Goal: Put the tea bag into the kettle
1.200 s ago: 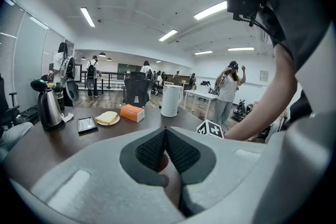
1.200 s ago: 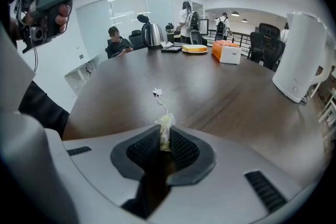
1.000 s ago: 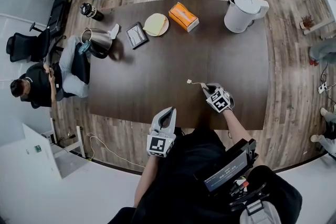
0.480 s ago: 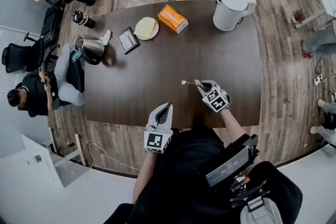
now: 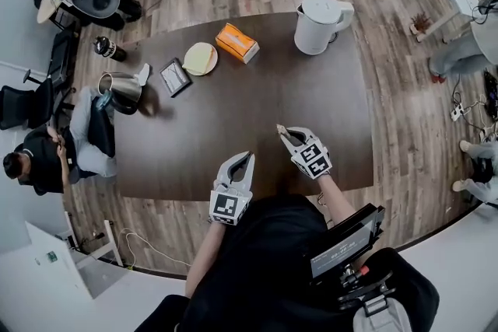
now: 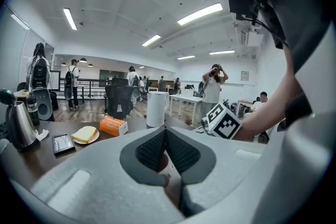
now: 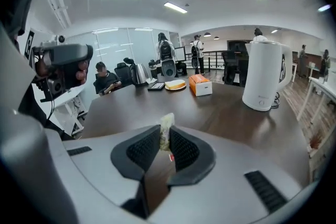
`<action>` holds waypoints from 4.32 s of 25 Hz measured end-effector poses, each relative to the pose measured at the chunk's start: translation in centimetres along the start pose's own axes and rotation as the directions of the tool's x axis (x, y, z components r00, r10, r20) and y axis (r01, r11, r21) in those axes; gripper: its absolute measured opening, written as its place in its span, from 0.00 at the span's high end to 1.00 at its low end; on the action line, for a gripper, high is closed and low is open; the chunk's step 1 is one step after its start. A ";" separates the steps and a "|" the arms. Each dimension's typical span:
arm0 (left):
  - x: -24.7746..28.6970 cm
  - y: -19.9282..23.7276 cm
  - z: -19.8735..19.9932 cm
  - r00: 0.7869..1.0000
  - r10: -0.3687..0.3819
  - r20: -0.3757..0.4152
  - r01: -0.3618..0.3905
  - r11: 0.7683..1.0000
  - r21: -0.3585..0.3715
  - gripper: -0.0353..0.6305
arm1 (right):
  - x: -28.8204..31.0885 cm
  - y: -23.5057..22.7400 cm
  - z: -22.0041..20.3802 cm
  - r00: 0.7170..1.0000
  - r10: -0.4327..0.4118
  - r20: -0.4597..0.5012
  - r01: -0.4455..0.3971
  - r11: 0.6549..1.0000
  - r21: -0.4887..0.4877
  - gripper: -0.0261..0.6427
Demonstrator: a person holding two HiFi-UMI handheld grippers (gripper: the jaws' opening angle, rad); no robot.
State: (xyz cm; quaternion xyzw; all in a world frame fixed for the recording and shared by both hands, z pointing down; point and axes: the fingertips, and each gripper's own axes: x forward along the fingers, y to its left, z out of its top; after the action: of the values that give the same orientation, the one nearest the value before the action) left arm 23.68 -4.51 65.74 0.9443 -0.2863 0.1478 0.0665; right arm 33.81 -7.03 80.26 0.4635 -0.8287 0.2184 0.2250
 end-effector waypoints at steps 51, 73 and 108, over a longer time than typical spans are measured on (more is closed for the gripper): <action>-19.6 18.3 1.5 0.956 0.237 0.170 -0.232 0.971 -0.049 0.94 | 2.5 26.5 27.7 0.799 0.392 0.457 -0.324 0.920 -0.222 0.87; -31.5 26.6 -3.8 0.890 0.431 0.148 -0.415 0.901 -0.128 0.94 | 11.2 40.6 29.8 0.724 0.601 0.338 -0.509 0.797 -0.326 0.87; -43.8 31.9 -9.0 0.798 0.585 0.142 -0.565 0.810 -0.160 0.94 | 16.9 53.3 25.8 0.679 0.723 0.124 -0.639 0.666 -0.384 0.87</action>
State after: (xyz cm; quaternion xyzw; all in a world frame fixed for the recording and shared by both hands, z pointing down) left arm -31.07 -6.23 61.65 0.8171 -0.5721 0.0570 0.0433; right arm -24.66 -7.76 61.10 0.1000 -0.9875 0.0901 0.0821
